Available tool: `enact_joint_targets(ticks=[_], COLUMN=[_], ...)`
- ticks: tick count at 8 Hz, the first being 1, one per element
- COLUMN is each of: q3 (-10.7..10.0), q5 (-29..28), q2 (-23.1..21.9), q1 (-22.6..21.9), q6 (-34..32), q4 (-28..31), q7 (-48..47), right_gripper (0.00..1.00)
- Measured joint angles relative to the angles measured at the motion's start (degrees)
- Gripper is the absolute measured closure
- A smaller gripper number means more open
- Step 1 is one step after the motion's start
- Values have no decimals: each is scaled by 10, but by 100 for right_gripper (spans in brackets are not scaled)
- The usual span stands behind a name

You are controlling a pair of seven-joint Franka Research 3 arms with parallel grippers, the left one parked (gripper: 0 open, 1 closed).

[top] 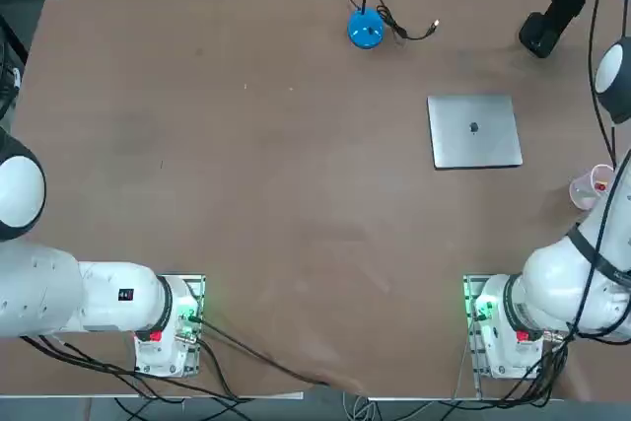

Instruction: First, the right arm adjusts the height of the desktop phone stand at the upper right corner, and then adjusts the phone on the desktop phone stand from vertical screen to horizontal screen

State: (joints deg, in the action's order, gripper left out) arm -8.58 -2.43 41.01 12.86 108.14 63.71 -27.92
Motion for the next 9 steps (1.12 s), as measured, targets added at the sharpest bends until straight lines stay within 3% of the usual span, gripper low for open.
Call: enact_joint_targets(ticks=[9], q3=[0], q5=[0], q2=[7], q1=[1], q6=[10], q4=[4], q7=[-1], right_gripper=[71])
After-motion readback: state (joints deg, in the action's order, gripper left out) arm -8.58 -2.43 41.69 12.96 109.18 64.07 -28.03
